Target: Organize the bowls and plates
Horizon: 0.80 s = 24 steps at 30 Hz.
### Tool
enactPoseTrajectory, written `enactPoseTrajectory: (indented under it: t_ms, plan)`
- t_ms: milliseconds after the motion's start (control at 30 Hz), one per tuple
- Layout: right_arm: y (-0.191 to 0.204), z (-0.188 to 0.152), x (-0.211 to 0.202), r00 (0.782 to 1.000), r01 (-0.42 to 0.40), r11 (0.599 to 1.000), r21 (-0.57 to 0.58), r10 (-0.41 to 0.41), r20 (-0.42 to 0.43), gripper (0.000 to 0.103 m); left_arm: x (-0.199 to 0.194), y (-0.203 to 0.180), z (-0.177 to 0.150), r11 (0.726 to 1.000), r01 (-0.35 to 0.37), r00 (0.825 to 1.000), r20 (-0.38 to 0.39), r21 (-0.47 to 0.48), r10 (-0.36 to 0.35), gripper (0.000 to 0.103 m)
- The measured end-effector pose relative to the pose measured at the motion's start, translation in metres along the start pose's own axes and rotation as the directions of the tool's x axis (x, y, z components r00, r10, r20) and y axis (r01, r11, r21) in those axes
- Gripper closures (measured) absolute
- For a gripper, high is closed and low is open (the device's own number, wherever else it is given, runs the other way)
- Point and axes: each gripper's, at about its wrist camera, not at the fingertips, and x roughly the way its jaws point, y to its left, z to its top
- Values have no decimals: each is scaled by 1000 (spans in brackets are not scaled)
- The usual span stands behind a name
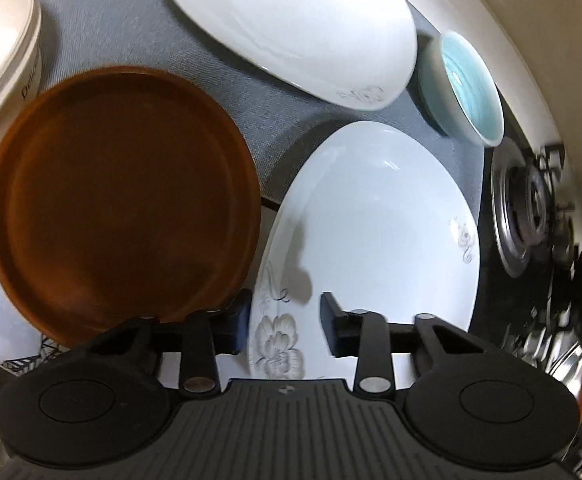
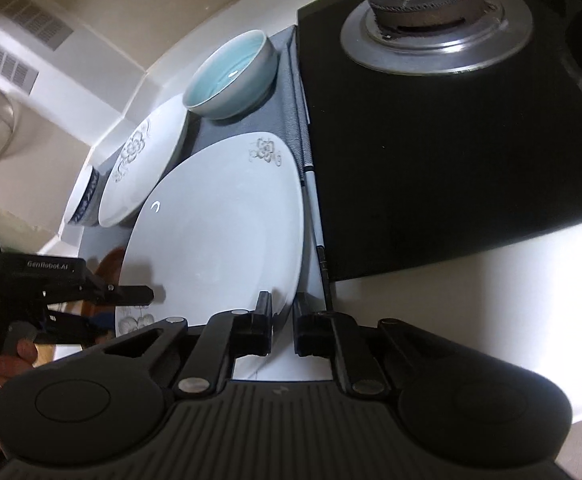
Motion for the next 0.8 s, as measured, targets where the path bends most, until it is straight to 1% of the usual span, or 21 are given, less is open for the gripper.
enactPoseTrajectory:
  t_ms: [100,167,233,267,300,333,367,433,467,500,567,633,700,767,800]
  plan:
    - [-1,-1,-10,1000,4,1000,-24,-4,-2,91,-2,-9,-12,998,10,1000,-18,69,-8,71]
    - [-6,-1,-11,1000,0,1000,-16,0,-12,92,3,-13,-12,995,3,999,-34,104,0,71]
    - [-5,0,-9,1000,5,1000,-27,-6,-22,90,10,-16,-6,995,-8,999,-42,102,12,70]
    - [-4,2,-8,1000,6,1000,-30,-7,-25,89,14,-18,-1,995,-10,999,-45,101,15,65]
    - [-3,3,-7,1000,2,1000,-28,-2,-25,86,15,-21,3,995,1,999,-36,100,3,54]
    - [-4,4,-6,1000,-11,1000,-20,10,-27,82,17,-25,6,994,7,999,-35,105,-3,49]
    - [-6,5,-3,999,-24,1000,-5,23,-27,82,18,-29,7,993,7,999,-35,122,-3,44]
    - [-9,6,-1,999,-37,999,33,38,-31,82,18,-35,2,986,-36,999,-11,162,38,49]
    - [-9,6,-2,999,-33,999,33,34,-28,83,17,-38,-3,981,-60,998,2,187,61,55]
    - [-6,6,-4,1000,-20,1000,12,21,-22,83,15,-38,-6,977,-68,998,6,200,68,60]
    - [2,4,-9,1000,23,998,-63,-24,-13,83,14,-35,-12,982,-22,1000,-15,190,25,62]
    - [3,3,-12,999,32,994,-102,-34,-17,84,15,-26,-16,986,24,999,-40,165,-18,62]
    - [-3,4,-9,999,13,997,-73,-15,-34,84,19,-20,-15,987,40,999,-39,153,-35,62]
    - [-9,9,-8,1000,10,999,-34,-11,-30,83,18,-16,-7,991,50,998,-46,122,-45,59]
    - [-11,11,-9,1000,13,1000,-21,-14,-21,83,17,-15,-2,993,48,998,-44,108,-44,54]
